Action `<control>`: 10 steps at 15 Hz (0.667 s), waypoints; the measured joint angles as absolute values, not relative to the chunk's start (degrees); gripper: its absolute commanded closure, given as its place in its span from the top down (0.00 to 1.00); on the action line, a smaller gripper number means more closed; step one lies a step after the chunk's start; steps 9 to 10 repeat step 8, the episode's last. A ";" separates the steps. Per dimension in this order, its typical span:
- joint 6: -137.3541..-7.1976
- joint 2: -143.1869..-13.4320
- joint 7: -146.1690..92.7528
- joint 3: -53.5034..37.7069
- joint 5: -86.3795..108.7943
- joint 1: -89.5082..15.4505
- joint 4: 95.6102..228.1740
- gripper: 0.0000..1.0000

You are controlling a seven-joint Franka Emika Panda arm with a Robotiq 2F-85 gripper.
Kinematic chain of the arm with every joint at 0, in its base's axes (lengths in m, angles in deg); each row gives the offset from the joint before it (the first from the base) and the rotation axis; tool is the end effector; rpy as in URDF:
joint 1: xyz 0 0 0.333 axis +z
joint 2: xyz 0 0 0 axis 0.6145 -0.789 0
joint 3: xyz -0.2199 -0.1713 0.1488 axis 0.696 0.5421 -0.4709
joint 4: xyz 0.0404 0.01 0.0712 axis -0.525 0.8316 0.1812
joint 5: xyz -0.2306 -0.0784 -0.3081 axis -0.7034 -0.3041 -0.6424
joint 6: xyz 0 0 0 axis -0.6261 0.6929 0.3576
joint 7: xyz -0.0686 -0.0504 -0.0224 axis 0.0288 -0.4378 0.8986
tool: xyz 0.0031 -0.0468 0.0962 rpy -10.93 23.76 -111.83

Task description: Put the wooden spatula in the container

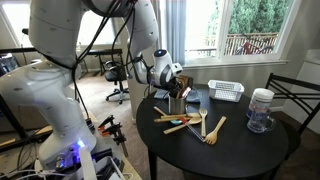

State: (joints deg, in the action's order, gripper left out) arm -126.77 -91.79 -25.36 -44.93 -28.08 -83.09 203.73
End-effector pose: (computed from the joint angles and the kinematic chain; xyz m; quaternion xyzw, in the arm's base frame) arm 0.5327 -0.0396 0.2135 -0.9439 -0.1482 -0.2876 0.0659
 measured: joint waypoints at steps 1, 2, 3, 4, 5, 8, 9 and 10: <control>-127.81 -91.09 -25.29 -44.03 -28.07 -82.56 203.99 1.00; -128.79 -90.42 -25.26 -43.08 -28.04 -81.89 204.17 1.00; -129.67 -89.83 -25.24 -42.14 -28.00 -81.21 204.36 1.00; -130.32 -89.29 -25.24 -41.25 -27.96 -80.56 204.55 1.00; -130.91 -88.80 -25.23 -40.41 -27.91 -79.86 204.74 1.00; -130.97 -88.88 -25.23 -40.17 -27.90 -79.63 204.63 1.00; -130.97 -88.88 -25.23 -40.17 -27.90 -79.63 204.63 1.00; -130.97 -88.88 -25.23 -40.17 -27.90 -79.63 204.63 1.00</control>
